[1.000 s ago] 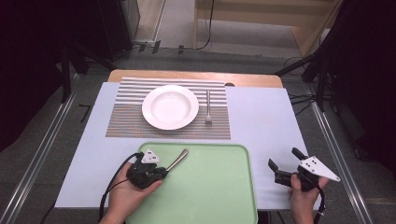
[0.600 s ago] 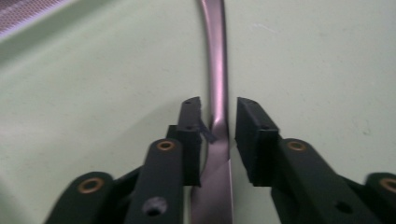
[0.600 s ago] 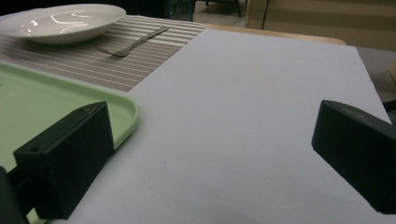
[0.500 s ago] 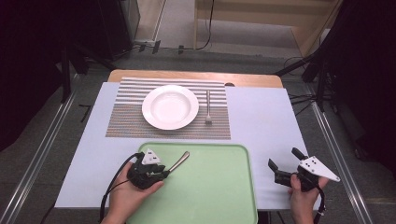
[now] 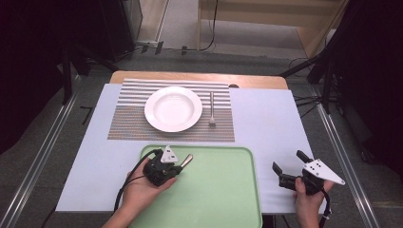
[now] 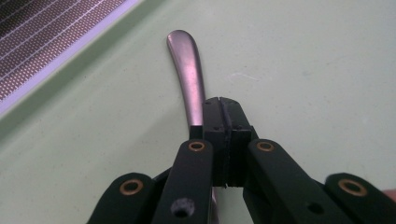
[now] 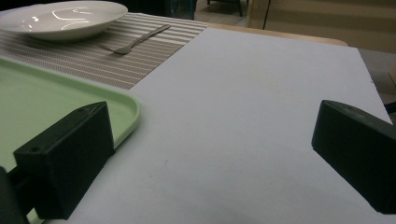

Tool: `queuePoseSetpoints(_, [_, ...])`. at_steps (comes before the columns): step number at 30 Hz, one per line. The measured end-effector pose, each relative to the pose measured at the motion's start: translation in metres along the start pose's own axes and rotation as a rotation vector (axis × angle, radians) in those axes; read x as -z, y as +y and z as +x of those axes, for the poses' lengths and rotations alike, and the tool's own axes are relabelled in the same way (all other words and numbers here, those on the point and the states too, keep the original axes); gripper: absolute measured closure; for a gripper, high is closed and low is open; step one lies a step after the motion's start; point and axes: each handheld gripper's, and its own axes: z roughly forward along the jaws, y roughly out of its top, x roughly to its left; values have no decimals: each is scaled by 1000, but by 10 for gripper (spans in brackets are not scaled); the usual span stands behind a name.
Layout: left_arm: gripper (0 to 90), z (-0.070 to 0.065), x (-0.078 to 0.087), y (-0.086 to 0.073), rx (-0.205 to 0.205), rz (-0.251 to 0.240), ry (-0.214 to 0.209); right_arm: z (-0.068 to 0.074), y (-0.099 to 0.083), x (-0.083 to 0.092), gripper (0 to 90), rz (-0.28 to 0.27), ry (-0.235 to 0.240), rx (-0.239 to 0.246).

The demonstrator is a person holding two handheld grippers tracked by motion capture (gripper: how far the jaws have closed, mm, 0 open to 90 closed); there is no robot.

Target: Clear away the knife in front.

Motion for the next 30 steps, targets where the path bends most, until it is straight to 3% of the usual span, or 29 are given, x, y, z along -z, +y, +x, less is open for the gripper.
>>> queuePoseSetpoints(2, [896, 2, -3, 0, 16, -7, -17, 0, 0, 0, 0, -2, 1, -2])
queuePoseSetpoints(8, [897, 3, -6, 1, 10, 8, -5, -1, 0, 0, 0, -4, 4, 2])
queuePoseSetpoints(16, [899, 16, -7, -3, 59, -12, 7, 0, 0, -2, 0, 3, 1, 10])
queuePoseSetpoints(30, [899, 26, 5, -16, 85, -4, 30, 0, 0, -1, 0, 6, -2, 3])
